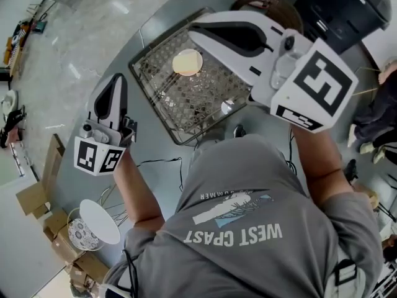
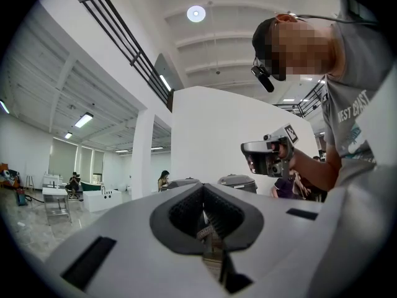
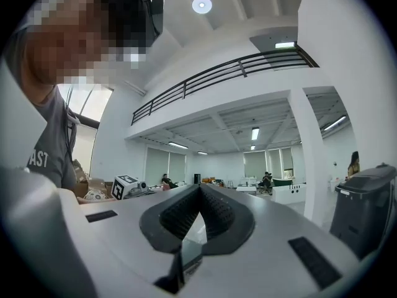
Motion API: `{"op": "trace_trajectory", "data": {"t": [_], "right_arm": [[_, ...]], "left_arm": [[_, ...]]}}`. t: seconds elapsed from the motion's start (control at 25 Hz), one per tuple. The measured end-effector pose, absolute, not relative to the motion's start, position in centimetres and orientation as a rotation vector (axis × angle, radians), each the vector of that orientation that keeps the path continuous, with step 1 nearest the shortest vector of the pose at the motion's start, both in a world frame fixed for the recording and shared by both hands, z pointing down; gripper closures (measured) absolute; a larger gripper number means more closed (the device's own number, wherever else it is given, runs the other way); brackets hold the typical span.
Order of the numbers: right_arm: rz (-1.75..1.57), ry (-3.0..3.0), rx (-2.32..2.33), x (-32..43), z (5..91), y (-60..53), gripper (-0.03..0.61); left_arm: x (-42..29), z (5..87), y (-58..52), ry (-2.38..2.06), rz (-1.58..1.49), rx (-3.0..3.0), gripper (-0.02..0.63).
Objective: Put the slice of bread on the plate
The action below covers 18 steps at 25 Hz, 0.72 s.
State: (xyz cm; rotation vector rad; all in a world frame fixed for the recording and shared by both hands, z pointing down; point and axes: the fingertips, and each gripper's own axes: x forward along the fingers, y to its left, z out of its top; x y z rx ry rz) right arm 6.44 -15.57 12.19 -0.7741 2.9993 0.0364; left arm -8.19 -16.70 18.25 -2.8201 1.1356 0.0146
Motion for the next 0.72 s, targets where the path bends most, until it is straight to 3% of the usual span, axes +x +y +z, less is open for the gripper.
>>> {"op": "trace_trajectory", "data": {"t": [0.72], "right_arm": [[0.138, 2.954, -0.840, 12.9, 9.3, -9.6, 0.572]], "left_arm": [[-2.6, 15.8, -12.3, 1.064, 0.028, -2.773, 0.606]]}}
